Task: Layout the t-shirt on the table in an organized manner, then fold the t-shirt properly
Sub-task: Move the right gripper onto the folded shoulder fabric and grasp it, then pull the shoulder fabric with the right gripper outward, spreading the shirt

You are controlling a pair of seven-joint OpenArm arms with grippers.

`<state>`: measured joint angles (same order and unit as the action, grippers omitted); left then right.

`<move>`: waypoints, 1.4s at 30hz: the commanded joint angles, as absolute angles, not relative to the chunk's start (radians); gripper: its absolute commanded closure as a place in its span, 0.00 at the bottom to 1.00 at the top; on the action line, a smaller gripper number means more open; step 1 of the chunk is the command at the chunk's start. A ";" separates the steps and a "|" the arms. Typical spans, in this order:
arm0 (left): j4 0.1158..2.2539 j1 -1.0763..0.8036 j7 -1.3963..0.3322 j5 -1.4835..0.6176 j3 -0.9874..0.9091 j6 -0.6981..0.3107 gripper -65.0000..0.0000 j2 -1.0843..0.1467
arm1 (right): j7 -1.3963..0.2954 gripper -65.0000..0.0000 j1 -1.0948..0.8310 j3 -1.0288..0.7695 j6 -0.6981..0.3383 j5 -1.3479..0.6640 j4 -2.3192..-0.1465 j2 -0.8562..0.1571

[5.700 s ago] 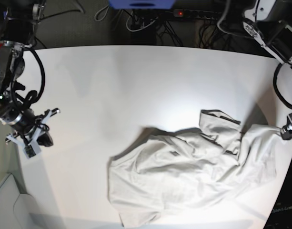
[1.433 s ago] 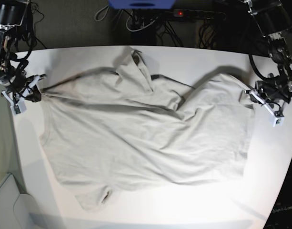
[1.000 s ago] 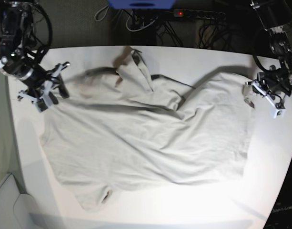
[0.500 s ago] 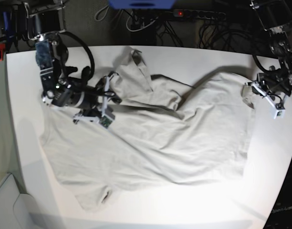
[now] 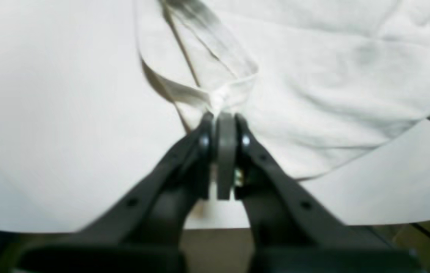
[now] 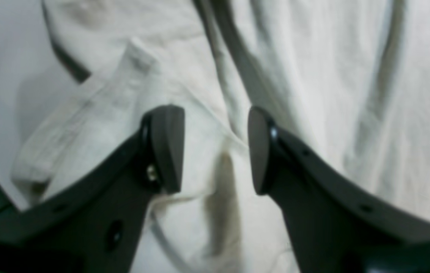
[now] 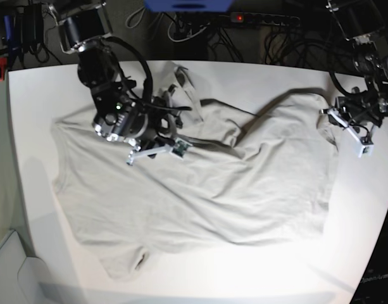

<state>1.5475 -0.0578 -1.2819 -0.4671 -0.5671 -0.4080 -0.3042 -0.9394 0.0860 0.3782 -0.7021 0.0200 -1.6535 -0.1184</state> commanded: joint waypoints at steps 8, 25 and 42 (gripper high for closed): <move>1.560 -0.045 -1.274 -0.476 -0.573 -0.410 1.00 -0.320 | -0.918 0.56 0.104 0.470 -0.698 0.004 -1.669 -0.107; 1.566 -0.044 -1.274 -0.476 -0.575 -0.410 1.00 -0.297 | -0.912 0.58 0.171 0.484 -0.698 0.005 -1.515 -0.058; 1.567 -0.044 -1.273 -0.478 -0.575 -0.410 1.00 -0.297 | -0.877 0.98 0.171 0.479 -0.698 0.005 -1.495 -0.065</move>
